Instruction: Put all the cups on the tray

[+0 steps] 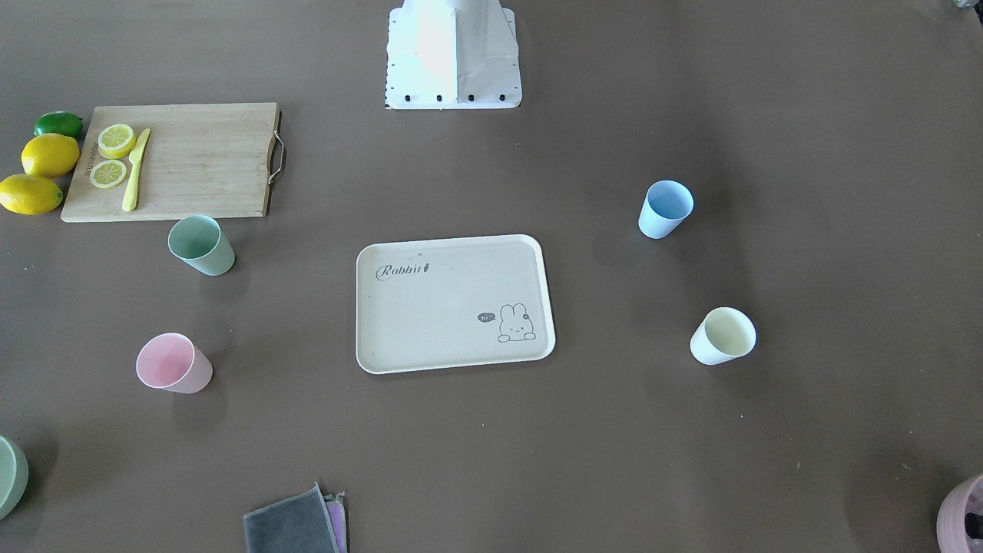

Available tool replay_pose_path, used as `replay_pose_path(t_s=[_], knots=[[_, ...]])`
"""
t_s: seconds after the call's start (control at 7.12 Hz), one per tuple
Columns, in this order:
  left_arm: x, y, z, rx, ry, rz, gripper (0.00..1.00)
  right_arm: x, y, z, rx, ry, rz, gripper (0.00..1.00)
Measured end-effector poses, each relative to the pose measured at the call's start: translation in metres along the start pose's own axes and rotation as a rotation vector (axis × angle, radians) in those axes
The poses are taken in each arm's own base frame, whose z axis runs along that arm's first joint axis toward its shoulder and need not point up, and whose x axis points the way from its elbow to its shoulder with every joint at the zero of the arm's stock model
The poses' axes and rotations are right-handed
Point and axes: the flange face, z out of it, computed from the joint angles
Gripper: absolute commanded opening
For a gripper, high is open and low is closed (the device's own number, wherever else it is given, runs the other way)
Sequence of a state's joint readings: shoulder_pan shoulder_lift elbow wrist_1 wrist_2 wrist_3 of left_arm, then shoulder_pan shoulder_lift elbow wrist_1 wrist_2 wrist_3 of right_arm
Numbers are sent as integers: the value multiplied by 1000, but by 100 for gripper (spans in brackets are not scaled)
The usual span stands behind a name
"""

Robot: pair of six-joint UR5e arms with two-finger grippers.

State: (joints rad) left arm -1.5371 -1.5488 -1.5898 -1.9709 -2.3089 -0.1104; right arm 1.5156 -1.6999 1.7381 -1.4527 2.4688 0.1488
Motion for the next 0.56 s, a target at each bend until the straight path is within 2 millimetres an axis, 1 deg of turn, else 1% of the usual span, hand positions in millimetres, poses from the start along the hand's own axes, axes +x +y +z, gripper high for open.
replay_pose_path(t_s=[0.28, 0.56], knots=[[-2, 4, 2, -7, 0, -7, 98, 0, -1, 0, 1, 3, -1, 100], [-5, 20, 2, -18, 1, -19, 98, -1, -2, -1, 3, 6, -2, 100]])
